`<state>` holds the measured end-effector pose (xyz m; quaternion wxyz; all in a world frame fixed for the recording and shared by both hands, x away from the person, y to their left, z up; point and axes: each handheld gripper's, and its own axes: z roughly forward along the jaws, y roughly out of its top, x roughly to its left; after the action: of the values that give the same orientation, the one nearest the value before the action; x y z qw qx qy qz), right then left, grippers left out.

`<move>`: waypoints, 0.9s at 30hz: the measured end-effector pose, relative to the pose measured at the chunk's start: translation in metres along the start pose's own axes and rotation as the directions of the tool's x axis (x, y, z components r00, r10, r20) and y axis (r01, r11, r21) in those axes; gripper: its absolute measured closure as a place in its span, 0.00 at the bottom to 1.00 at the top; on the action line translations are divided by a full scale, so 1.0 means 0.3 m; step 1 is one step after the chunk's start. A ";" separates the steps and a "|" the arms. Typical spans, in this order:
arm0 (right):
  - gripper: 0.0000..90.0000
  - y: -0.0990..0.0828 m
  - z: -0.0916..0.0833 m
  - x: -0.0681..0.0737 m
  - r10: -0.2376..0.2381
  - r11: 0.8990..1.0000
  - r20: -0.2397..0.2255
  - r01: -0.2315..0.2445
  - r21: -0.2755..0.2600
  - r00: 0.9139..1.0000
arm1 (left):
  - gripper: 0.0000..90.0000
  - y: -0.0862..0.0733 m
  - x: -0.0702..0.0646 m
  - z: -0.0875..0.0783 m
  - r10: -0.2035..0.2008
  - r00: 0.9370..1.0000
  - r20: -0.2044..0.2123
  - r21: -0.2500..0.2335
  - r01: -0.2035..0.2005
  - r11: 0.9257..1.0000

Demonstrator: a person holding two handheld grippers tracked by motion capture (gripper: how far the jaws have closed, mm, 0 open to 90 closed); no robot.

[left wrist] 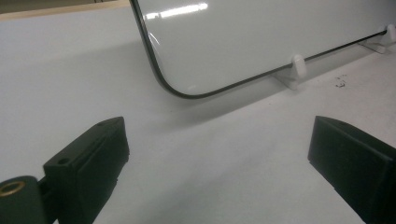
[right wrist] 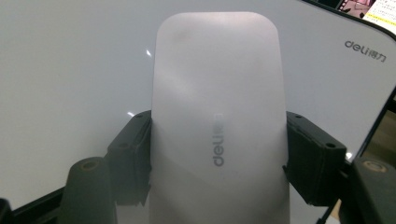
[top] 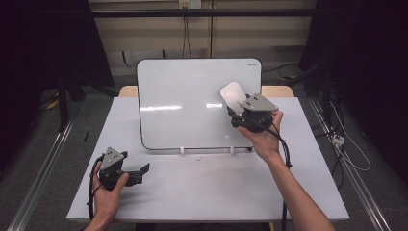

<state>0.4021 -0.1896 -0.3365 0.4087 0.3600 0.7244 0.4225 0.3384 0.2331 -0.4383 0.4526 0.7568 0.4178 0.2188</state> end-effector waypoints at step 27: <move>0.35 -0.167 -0.054 0.000 -0.002 0.997 0.018 0.000 0.077 1.000 | 0.05 0.005 -0.006 -0.002 0.007 1.000 -0.004 -0.003 -0.007 1.000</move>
<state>0.3787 -0.2138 -0.3769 0.4011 0.3790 0.7368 0.3907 0.3377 0.2315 -0.4367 0.4520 0.7572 0.4159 0.2222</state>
